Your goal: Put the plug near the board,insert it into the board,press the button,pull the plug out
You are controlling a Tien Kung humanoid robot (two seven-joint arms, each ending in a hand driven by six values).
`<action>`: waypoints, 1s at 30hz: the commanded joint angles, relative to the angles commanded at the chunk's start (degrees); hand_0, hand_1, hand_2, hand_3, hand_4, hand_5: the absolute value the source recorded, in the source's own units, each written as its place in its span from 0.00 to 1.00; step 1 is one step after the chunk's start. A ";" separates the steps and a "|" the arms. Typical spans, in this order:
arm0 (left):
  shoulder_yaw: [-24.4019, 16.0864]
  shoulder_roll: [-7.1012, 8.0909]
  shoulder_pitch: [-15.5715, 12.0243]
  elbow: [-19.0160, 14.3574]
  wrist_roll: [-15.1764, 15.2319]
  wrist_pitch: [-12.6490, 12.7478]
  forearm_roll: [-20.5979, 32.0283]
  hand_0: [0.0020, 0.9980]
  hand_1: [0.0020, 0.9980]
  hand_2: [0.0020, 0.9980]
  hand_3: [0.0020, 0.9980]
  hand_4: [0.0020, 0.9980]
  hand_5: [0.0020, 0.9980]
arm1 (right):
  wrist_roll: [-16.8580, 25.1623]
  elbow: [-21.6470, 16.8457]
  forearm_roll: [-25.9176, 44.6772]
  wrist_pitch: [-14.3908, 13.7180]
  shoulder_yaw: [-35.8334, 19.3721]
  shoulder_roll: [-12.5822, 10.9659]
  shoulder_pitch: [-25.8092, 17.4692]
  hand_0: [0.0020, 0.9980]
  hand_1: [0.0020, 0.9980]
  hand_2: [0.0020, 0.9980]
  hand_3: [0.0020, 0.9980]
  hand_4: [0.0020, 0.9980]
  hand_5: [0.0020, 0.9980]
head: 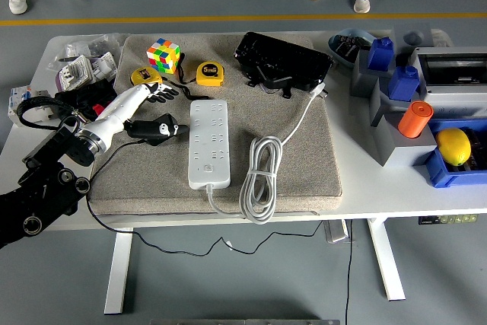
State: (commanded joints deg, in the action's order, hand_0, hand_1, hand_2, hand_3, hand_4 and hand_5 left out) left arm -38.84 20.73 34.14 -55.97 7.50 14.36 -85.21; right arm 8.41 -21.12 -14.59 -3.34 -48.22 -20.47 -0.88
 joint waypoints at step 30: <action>7.44 -2.95 4.94 12.71 -0.56 2.85 1.32 0.68 0.67 0.70 0.73 1.00 0.36 | 0.21 -0.29 -0.45 -0.18 -0.26 0.06 0.19 0.73 0.73 0.72 0.62 1.00 0.66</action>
State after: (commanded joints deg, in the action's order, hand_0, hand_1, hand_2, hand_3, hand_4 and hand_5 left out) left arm -31.40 17.78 39.08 -43.26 6.95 17.21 -83.90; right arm 8.63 -21.42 -15.04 -3.52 -48.47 -20.41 -0.69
